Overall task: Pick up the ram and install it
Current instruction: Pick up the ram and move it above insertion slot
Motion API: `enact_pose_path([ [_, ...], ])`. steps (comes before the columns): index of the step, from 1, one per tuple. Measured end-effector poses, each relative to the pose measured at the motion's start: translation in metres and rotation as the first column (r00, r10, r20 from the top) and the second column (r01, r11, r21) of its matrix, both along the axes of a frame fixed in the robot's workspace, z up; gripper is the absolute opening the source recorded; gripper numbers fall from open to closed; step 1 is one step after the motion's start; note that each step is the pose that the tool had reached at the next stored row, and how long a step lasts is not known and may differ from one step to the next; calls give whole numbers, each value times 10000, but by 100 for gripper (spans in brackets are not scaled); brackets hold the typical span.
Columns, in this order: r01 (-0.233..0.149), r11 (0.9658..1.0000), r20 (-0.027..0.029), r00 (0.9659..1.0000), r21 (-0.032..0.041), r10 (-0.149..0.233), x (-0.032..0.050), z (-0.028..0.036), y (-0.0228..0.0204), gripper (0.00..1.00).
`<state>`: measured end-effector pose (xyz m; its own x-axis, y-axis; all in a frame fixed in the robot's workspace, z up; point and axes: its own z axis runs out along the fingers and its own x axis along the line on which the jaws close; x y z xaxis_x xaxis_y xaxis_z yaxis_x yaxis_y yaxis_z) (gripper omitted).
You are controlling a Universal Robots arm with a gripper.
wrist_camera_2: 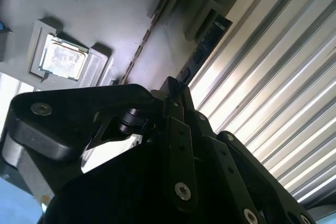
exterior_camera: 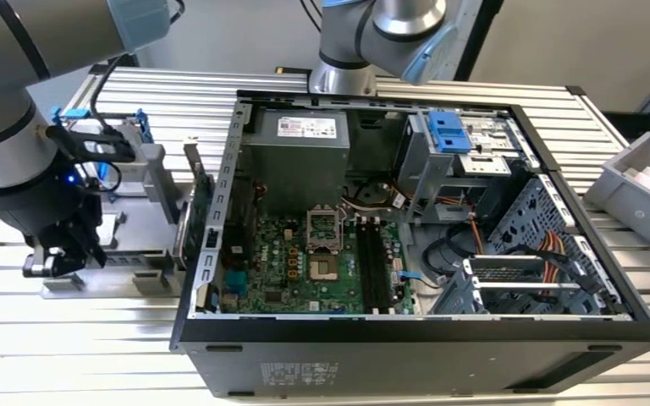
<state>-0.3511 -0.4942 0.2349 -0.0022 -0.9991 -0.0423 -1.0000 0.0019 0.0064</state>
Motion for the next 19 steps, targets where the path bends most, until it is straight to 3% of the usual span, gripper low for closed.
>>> enact_pose_path([
  [19, 191, 9998, 0, 9998, 0, -191, -2, 169, 0, 0],
])
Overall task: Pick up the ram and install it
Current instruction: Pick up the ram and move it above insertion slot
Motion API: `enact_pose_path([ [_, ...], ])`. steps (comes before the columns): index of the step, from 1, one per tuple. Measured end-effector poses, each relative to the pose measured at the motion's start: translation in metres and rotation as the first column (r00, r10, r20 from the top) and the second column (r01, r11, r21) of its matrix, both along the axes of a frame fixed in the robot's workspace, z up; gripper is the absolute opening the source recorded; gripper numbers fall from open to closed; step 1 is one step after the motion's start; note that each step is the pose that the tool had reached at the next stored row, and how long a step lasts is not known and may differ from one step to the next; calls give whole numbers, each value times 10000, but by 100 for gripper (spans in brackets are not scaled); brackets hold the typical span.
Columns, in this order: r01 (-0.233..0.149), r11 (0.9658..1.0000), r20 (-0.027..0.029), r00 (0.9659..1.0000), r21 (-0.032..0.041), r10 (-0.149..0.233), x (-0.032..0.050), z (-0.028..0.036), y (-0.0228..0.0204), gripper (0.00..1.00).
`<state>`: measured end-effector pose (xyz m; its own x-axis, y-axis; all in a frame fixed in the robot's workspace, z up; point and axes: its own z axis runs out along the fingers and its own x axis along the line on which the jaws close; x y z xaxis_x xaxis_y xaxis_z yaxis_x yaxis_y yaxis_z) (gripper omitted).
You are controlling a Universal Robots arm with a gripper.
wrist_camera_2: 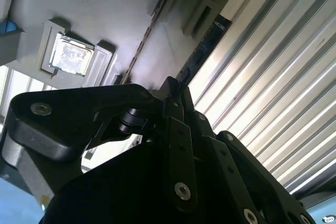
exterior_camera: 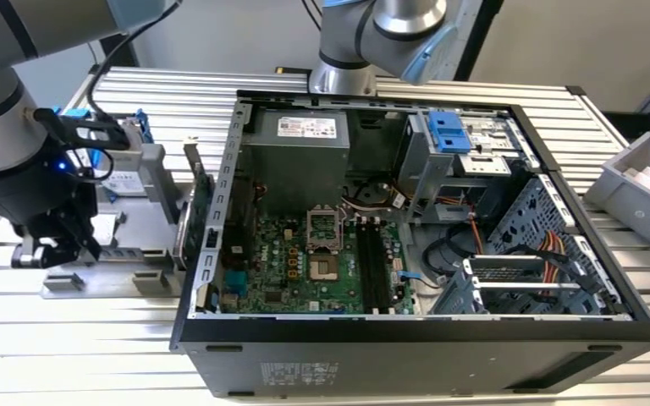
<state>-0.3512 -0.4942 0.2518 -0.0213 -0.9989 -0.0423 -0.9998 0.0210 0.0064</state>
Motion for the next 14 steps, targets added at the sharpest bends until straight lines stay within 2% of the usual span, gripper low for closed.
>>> enact_pose_path([
  [14, 73, 10000, 1, 10000, 1, -73, 0, 135, 0, 0],
])
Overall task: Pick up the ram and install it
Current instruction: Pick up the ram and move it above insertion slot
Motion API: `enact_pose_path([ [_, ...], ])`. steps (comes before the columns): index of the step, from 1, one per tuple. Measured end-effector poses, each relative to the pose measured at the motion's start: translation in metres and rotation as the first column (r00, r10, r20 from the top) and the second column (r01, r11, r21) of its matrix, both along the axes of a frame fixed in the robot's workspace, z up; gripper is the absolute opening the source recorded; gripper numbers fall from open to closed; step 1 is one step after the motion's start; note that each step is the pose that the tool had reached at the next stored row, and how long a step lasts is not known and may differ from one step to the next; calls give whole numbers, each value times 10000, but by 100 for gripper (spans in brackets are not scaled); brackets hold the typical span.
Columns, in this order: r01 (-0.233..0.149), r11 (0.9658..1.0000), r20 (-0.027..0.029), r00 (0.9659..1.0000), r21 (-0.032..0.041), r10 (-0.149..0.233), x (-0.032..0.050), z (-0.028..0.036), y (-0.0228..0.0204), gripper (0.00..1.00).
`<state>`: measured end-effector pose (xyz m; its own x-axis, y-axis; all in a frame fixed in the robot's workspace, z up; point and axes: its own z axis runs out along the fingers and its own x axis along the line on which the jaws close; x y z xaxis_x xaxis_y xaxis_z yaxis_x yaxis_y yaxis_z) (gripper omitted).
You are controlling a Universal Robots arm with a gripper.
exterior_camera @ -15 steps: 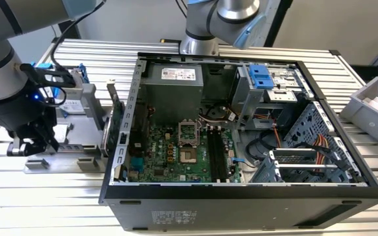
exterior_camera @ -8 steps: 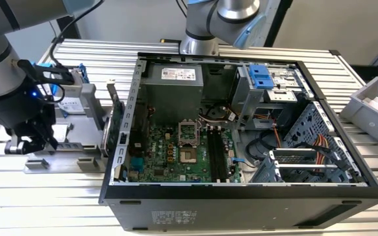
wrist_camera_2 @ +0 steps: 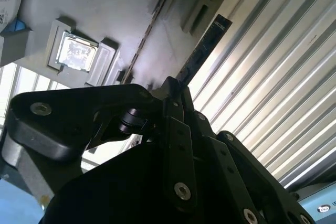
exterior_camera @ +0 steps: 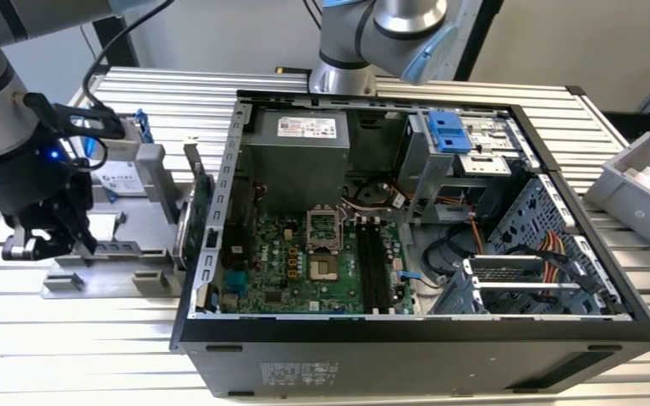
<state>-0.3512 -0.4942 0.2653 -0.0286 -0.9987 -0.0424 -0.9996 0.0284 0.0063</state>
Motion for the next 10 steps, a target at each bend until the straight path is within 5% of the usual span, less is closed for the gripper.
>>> enact_pose_path([
  [10, 30, 10000, 0, 10000, 19, -30, 0, 96, 0, 0],
])
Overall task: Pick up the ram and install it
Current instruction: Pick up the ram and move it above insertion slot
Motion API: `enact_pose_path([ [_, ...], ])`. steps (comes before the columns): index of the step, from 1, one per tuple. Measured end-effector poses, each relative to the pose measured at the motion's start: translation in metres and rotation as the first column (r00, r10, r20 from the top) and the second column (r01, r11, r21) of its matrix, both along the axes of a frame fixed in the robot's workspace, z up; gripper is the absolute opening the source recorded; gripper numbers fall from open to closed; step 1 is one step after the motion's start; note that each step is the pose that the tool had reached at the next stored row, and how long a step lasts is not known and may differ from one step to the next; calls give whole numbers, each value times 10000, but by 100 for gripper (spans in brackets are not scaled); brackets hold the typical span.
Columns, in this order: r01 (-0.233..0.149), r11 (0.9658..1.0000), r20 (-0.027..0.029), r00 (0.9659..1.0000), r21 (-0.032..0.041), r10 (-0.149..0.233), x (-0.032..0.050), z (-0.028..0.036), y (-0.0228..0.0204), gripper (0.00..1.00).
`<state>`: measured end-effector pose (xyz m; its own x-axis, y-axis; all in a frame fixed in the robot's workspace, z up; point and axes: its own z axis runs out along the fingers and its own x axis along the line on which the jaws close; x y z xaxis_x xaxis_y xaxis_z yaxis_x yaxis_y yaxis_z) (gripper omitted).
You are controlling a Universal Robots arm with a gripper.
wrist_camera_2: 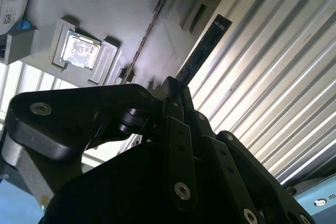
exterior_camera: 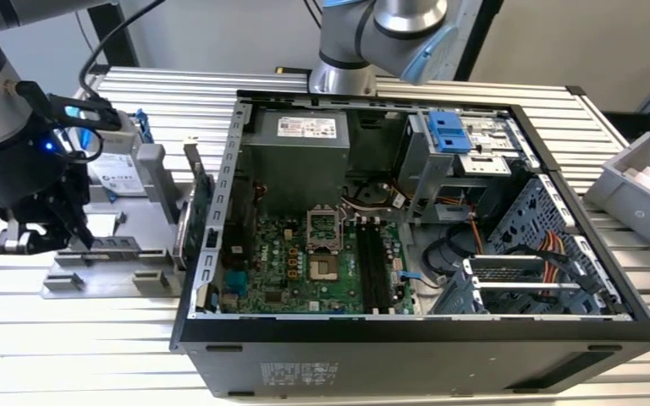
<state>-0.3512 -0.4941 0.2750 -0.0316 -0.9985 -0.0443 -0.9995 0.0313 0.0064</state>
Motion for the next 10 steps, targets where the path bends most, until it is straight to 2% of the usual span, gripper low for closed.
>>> enact_pose_path([
  [10, 57, 10000, -1, 10000, 78, -57, -6, 101, 9, 0],
])
